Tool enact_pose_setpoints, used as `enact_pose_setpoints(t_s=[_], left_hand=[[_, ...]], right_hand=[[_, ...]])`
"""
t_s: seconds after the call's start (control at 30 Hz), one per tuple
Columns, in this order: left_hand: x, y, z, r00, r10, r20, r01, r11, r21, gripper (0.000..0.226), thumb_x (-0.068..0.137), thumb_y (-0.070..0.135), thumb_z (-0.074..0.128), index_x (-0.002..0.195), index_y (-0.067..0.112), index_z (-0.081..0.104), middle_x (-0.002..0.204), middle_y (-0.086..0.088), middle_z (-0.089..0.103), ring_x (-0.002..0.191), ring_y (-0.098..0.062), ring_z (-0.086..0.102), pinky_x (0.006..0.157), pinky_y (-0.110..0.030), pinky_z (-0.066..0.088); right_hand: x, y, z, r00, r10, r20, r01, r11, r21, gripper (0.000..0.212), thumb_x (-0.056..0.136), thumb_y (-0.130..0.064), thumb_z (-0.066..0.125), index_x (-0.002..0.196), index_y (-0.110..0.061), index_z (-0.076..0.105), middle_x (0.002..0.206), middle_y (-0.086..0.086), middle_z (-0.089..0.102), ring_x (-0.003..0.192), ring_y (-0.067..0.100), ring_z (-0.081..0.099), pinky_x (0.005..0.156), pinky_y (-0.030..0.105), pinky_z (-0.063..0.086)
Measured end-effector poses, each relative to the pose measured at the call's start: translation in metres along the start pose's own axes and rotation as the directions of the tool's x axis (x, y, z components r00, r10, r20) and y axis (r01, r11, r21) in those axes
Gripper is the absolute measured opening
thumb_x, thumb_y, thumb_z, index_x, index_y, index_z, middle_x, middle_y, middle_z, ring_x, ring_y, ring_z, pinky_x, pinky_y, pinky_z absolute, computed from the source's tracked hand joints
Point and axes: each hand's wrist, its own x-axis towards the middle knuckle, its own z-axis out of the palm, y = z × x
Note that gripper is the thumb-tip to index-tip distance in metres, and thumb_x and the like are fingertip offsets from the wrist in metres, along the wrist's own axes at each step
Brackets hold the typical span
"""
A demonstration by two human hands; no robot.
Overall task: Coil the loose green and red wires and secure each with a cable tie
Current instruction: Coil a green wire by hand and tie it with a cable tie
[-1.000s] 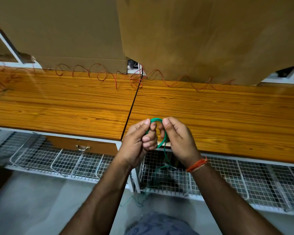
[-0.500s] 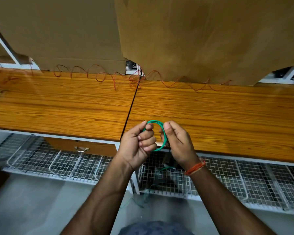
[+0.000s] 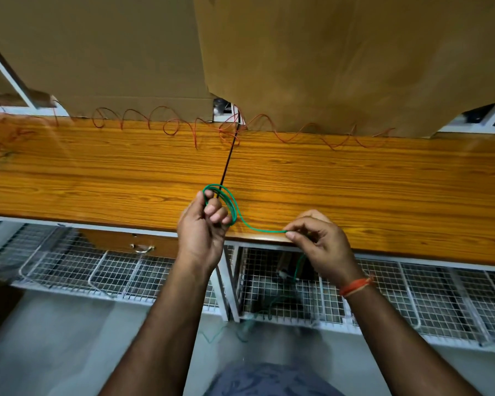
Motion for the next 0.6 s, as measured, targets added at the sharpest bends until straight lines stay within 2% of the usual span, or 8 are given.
enact_pose_setpoints(t_s=[0.07,0.13,0.23,0.33,0.4,0.5,0.6], left_hand=[[0.000,-0.009,0.002,0.995,0.099,0.008,-0.098,0.973,0.210,0.028,0.111,0.019,0.032,0.090,0.014,0.049,0.055,0.006,0.046,0.047,-0.007,0.041,0.048,-0.020,0.036],[-0.002,-0.016,0.002,0.985,0.160,0.067,-0.174,0.897,0.406,0.026,0.112,0.017,0.031,0.093,0.011,0.048,0.057,0.001,0.056,0.049,-0.010,0.051,0.051,-0.021,0.044],[-0.010,-0.021,0.006,0.974,0.128,0.186,-0.213,0.792,0.572,0.025,0.112,0.016,0.031,0.099,0.005,0.048,0.060,-0.003,0.065,0.051,-0.013,0.059,0.055,-0.023,0.050],[-0.017,-0.024,0.012,0.971,0.074,0.227,-0.207,0.734,0.647,0.027,0.111,0.013,0.033,0.094,0.002,0.051,0.055,-0.001,0.057,0.045,-0.013,0.052,0.048,-0.021,0.045],[-0.017,-0.026,0.013,0.967,0.036,0.252,-0.199,0.724,0.661,0.029,0.111,0.014,0.035,0.088,0.005,0.050,0.053,0.001,0.046,0.044,-0.010,0.039,0.044,-0.021,0.033],[-0.012,-0.026,0.011,0.969,-0.006,0.246,-0.150,0.778,0.610,0.030,0.109,0.025,0.040,0.083,0.011,0.049,0.054,0.006,0.033,0.045,-0.007,0.023,0.046,-0.023,0.017],[-0.011,-0.024,0.012,0.961,-0.045,0.271,-0.115,0.829,0.547,0.035,0.102,0.036,0.043,0.082,0.009,0.053,0.052,0.007,0.027,0.043,-0.006,0.017,0.044,-0.020,0.015]], right_hand=[[0.005,-0.016,0.003,0.988,-0.139,0.068,0.142,0.989,-0.029,0.008,0.089,-0.014,0.075,0.095,-0.018,0.079,0.099,0.001,0.057,0.101,0.018,0.059,0.085,0.023,0.046],[0.012,-0.030,0.006,0.966,-0.241,0.090,0.246,0.968,-0.049,0.009,0.090,-0.017,0.075,0.097,-0.016,0.080,0.098,0.003,0.054,0.100,0.020,0.058,0.083,0.027,0.046],[0.024,-0.048,0.011,0.944,-0.323,0.075,0.328,0.942,-0.074,0.009,0.090,-0.015,0.075,0.098,-0.015,0.080,0.095,0.005,0.054,0.094,0.019,0.057,0.080,0.025,0.044],[0.036,-0.057,0.013,0.938,-0.343,0.053,0.347,0.935,-0.075,0.014,0.089,-0.007,0.076,0.102,-0.011,0.080,0.093,0.005,0.056,0.091,0.016,0.058,0.079,0.021,0.044],[0.043,-0.061,0.012,0.937,-0.347,0.044,0.350,0.931,-0.101,0.016,0.089,-0.004,0.076,0.103,-0.011,0.080,0.093,0.005,0.057,0.090,0.014,0.059,0.076,0.020,0.044],[0.052,-0.064,0.012,0.931,-0.366,0.008,0.364,0.923,-0.125,0.018,0.088,0.000,0.076,0.102,-0.011,0.079,0.093,0.001,0.062,0.088,0.008,0.060,0.076,0.018,0.044],[0.057,-0.064,0.014,0.935,-0.350,-0.056,0.345,0.936,-0.073,0.017,0.089,-0.001,0.075,0.103,-0.010,0.078,0.096,0.001,0.064,0.091,0.008,0.064,0.076,0.020,0.049]])
